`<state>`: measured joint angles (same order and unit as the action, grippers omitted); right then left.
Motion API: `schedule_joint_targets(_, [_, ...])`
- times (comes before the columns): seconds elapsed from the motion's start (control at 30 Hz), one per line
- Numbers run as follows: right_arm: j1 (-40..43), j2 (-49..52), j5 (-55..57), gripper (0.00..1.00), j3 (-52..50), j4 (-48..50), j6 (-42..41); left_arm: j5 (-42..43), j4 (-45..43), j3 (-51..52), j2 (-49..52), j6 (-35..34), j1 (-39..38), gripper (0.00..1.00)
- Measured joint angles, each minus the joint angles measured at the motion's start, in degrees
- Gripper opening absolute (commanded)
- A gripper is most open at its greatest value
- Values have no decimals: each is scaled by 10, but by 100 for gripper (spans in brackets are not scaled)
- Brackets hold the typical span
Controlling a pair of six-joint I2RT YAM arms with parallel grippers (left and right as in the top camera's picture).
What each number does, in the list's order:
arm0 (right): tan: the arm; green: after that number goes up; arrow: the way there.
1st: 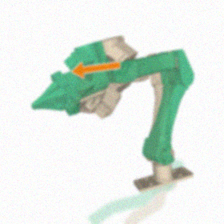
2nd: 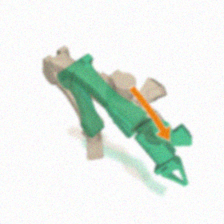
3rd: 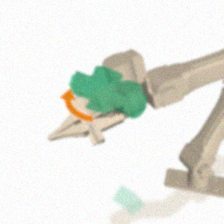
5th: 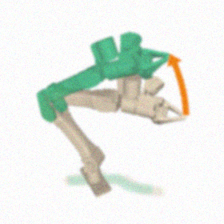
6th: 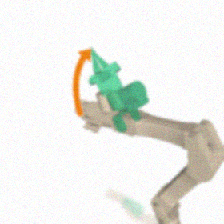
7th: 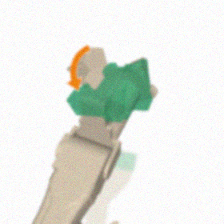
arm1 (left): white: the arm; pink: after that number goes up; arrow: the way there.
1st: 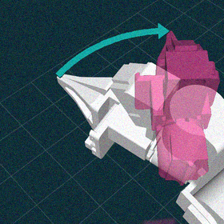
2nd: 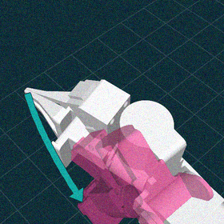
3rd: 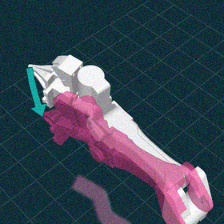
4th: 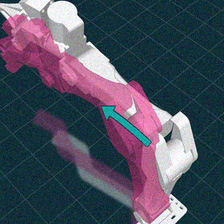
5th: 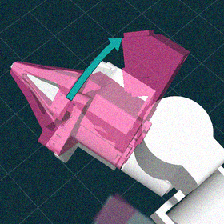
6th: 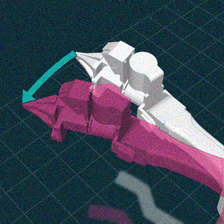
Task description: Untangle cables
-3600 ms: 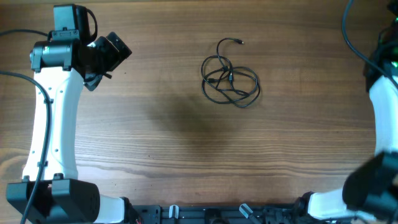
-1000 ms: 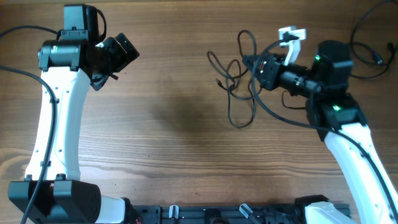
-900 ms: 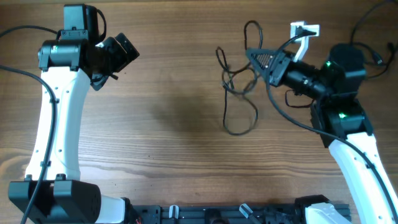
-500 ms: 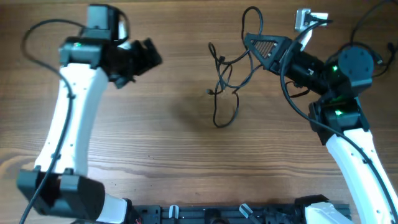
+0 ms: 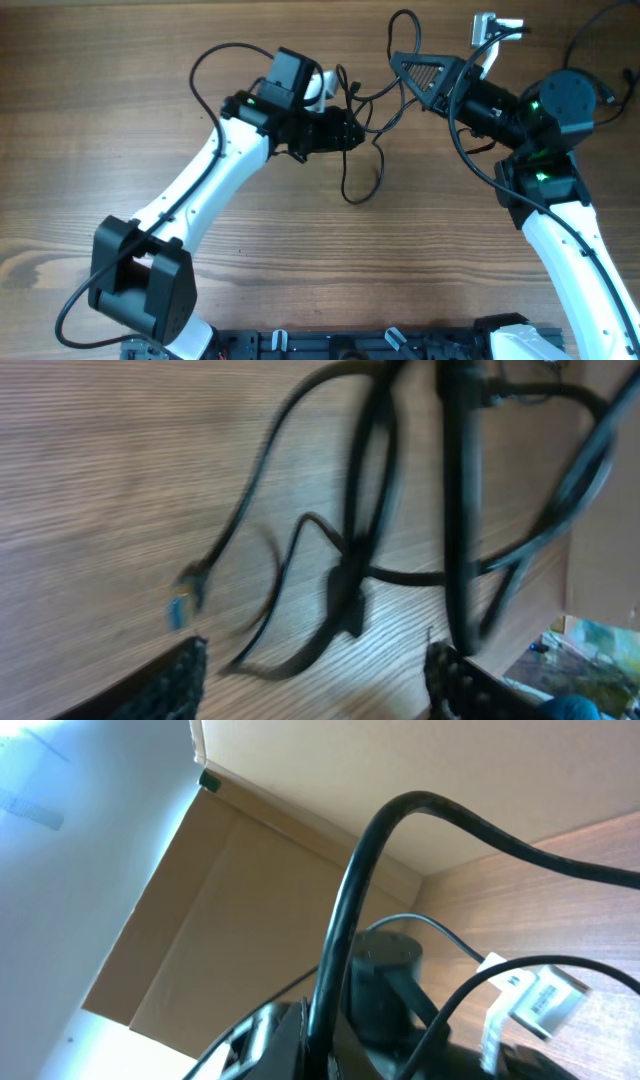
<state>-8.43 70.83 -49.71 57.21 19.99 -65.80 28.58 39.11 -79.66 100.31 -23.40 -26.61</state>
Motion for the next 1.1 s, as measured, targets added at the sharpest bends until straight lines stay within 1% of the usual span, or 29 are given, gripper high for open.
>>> schedule_joint_targets(0.07, [0,0,-1,4,0,0,0,0,-28,15,0,-3,-12,57])
schedule_joint_targets(0.13, [0,0,-2,4,0,0,0,-4,-28,22,2,-7,-12,49])
schedule_joint_targets(0.17, [0,0,-2,4,0,0,0,-6,-32,22,12,-9,-12,41])
schedule_joint_targets(0.2, [0,0,-2,4,0,0,0,-8,-33,23,20,-9,-12,35])
schedule_joint_targets(0.23, [0,0,-2,4,0,0,0,-10,-34,23,35,-10,-12,27])
schedule_joint_targets(0.3, [0,0,-3,4,0,-2,0,-12,-41,27,43,-12,-12,17])
schedule_joint_targets(0.33, [0,0,-3,4,0,-2,0,-13,-51,27,43,-11,-12,6])
schedule_joint_targets(0.37, [0,0,-3,4,0,-2,0,-13,-65,27,43,-10,-12,4])
schedule_joint_targets(0.47, [0,0,-4,4,0,-2,1,-21,-70,27,43,-9,-12,4])
schedule_joint_targets(0.57, [16,0,-4,4,0,-16,14,-44,-43,27,35,0,-2,4])
schedule_joint_targets(0.6, [25,0,0,4,1,-37,21,-55,-33,29,19,7,3,4])
schedule_joint_targets(0.63, [38,0,11,4,2,-82,38,-69,-20,29,-1,17,8,4])
schedule_joint_targets(0.7, [59,2,34,4,5,-133,63,-108,16,30,-71,40,13,4])
schedule_joint_targets(0.73, [71,2,58,4,5,-182,86,-122,27,30,-99,45,15,4])
schedule_joint_targets(0.77, [80,3,80,4,5,-209,104,-140,45,30,-147,51,21,4])
schedule_joint_targets(0.83, [89,4,126,4,6,-267,138,-153,51,30,-199,55,40,4])
schedule_joint_targets(0.9, [91,12,155,4,6,-302,172,-162,55,30,-252,55,73,4])
schedule_joint_targets(1.0, [91,31,168,4,7,-355,205,-169,52,30,-292,46,105,4])
schedule_joint_targets(1.1, [91,68,174,4,7,-416,250,-205,50,30,-290,7,125,4])
